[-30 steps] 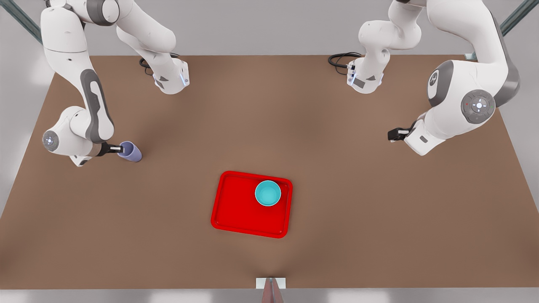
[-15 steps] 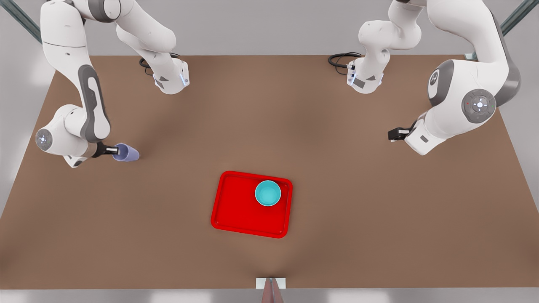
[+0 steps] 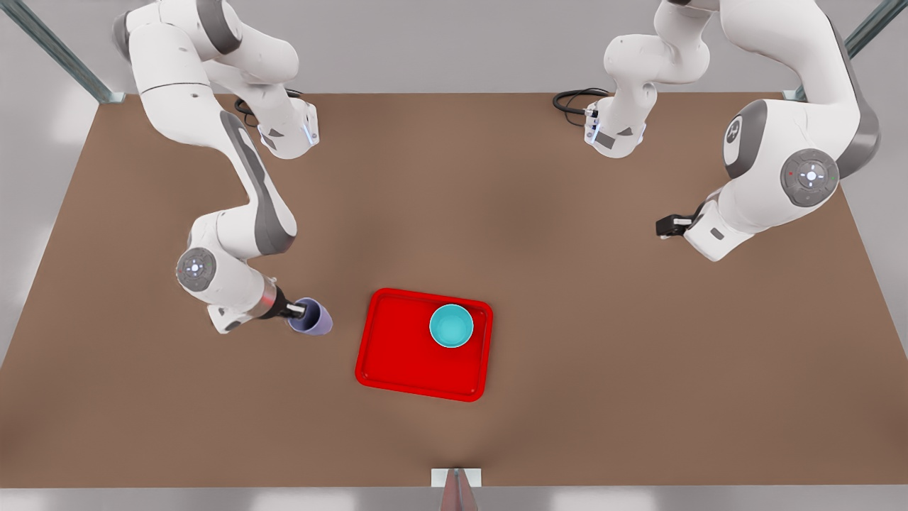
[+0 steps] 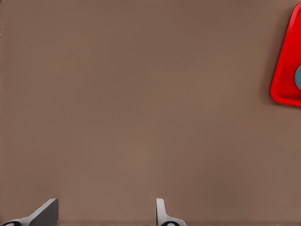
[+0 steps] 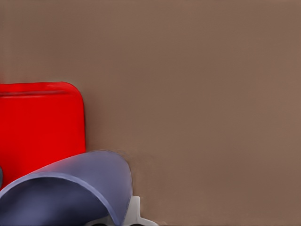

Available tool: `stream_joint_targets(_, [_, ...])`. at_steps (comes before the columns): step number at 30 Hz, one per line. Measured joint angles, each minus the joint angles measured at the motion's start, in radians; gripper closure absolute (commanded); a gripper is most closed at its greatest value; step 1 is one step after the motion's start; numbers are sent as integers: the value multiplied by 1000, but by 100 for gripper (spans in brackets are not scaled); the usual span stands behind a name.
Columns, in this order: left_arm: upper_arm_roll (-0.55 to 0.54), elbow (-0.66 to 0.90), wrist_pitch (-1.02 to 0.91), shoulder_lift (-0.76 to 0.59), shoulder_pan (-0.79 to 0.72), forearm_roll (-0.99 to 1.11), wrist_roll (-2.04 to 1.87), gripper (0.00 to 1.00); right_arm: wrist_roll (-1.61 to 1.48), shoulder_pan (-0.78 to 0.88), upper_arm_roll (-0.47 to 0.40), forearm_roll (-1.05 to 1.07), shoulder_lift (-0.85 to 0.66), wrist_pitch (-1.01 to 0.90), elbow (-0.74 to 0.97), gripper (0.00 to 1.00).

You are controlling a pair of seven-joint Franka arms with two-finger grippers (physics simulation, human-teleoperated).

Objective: Place the bowl on the tray with the left arm and the cup on the tray with the right arm

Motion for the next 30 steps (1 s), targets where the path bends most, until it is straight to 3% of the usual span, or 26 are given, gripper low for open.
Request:
stream_joint_targets(3, [0, 1, -2, 1, 1, -2, 2, 0, 106, 95, 1, -7, 131, -26, 185, 79])
stream_joint_targets(11, [-4, 11, -21, 6, -1, -7, 24, 0, 226, 307, -10, -114, 360, -25, 446, 79])
stream_joint_targets(18, [-11, 14, -53, 3, 2, -49, 48, 0, 229, 334, -11, -308, 415, -14, 443, 79])
stream_joint_targets(22, [-3, 34, -52, 12, 1, -62, 48, 0, 224, 327, -11, -315, 417, -5, 417, 79])
stream_joint_targets(23, [-3, 34, -52, 14, 0, -63, 48, 0, 220, 322, -11, -316, 416, -5, 414, 65])
stream_joint_targets(25, [-3, 34, -52, 14, 0, -65, 48, 0, 222, 320, -11, -322, 413, -6, 408, 7])
stream_joint_targets(26, [-3, 34, -52, 14, 1, -65, 48, 0, 224, 320, -11, -322, 411, -6, 408, 0])
stream_joint_targets(30, [-2, 35, -50, 14, 1, -64, 48, 0, 223, 319, -11, -321, 411, 8, 409, 0])
